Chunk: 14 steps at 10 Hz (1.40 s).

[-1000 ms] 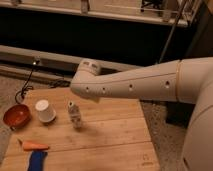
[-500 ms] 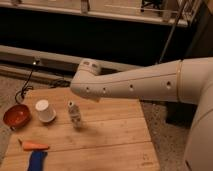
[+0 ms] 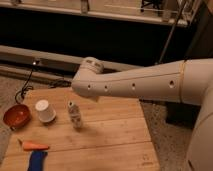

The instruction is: Knock the bottle over

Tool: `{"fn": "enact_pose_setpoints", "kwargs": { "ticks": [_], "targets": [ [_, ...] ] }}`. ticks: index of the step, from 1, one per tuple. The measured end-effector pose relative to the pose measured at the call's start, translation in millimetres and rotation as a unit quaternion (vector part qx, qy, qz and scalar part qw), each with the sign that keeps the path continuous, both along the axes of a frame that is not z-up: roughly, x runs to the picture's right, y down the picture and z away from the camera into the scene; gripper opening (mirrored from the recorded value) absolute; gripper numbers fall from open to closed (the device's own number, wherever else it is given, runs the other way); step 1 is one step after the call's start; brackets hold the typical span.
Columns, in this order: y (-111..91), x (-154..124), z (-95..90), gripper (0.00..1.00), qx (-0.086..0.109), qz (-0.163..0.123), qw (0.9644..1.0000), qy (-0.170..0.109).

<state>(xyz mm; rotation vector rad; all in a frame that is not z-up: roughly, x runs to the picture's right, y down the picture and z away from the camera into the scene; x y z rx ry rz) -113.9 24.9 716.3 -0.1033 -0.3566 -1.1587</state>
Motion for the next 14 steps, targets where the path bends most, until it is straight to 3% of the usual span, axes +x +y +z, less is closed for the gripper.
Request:
{"fn": "enact_pose_setpoints", "kwargs": {
  "ticks": [1,4,5,7,9,11,12,13,14],
  "targets": [
    [5,1,11.2,0.73,-0.011,0.002,0.9999,-0.001],
    [35,0,60.8,0.43,-0.050,-0.010,0.9987,-0.001],
    [42,-4,72.9,0.33,-0.055,-0.020,0.9983,-0.003],
    [47,-15,92.5,0.11,-0.046,-0.050,0.9976,-0.005],
    [44,-21,96.7,0.01,-0.031,-0.072,0.9969,-0.006],
    [49,-31,92.9,0.00,-0.025,-0.090,0.9954,-0.021],
    [60,-39,87.0,0.00,-0.034,-0.094,0.9944,-0.034],
    [87,-54,71.9,0.00,-0.058,-0.107,0.9907,-0.061],
    [125,-67,48.6,0.00,-0.096,-0.118,0.9842,-0.090]
  ]
}}
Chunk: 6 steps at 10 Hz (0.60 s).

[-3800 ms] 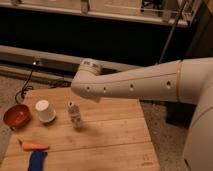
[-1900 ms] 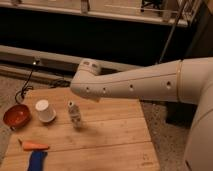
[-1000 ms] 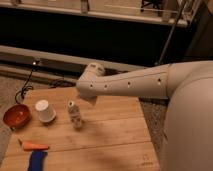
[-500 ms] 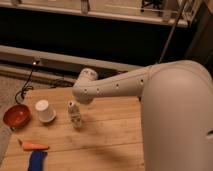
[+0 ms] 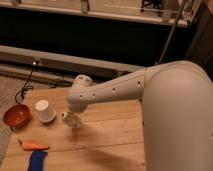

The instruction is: Knock the bottle over

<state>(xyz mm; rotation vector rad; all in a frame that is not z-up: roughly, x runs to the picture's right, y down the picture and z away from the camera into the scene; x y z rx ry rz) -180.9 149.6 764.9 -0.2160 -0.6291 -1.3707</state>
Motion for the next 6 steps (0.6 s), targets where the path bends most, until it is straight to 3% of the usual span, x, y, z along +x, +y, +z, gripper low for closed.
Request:
{"fn": "enact_pose_setpoints", "kwargs": {
  "ticks": [1,3,4,5,6],
  "targets": [
    [22,-3,-14.0,0.00,-0.026,-0.005,0.9996,-0.011],
    [81,5,-61.8,0.06,-0.112,-0.018,0.9930,-0.032],
    [98,10,-78.1,0.07,-0.140,-0.020,0.9893,-0.036],
    [107,11,-87.7,0.12,-0.154,-0.022,0.9870,-0.040],
    [114,12,-95.8,0.25,-0.166,-0.024,0.9848,-0.043]
  ]
}}
